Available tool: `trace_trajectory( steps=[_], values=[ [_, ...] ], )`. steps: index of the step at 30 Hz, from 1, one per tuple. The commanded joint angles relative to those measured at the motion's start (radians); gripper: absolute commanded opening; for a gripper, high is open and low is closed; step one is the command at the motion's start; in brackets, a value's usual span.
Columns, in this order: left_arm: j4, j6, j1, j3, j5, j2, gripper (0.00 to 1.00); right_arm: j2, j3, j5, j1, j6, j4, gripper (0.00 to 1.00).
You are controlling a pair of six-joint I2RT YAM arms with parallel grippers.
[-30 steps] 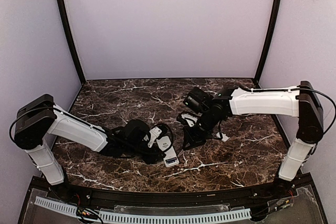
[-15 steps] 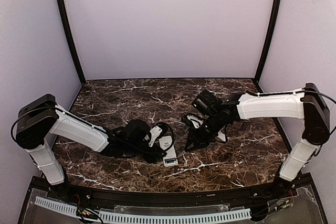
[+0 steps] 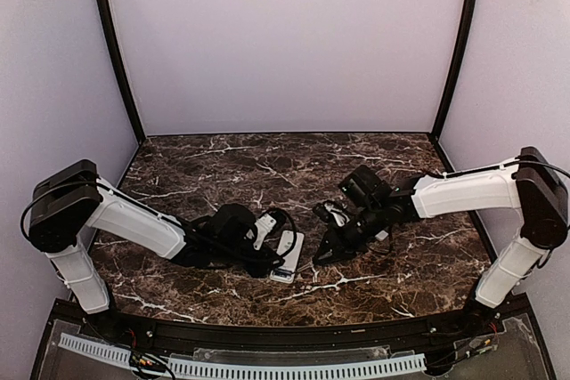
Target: Unload the batteries from the remote control
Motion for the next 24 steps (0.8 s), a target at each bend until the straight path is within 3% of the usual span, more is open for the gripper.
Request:
trace_trajectory(
  steps=[1,16,24],
  values=[
    [-0.083,-0.008,-0.002,-0.039,-0.007,0.032,0.35,0.047,-0.091,0.021,0.016,0.026,0.119,0.00],
    [-0.108,-0.077,-0.002,-0.043,-0.001,-0.023,0.32,0.031,-0.135,0.016,0.008,0.066,0.185,0.00],
    [-0.206,-0.107,-0.001,-0.036,-0.034,-0.122,0.38,0.039,-0.082,0.087,0.008,0.044,0.053,0.00]
  ],
)
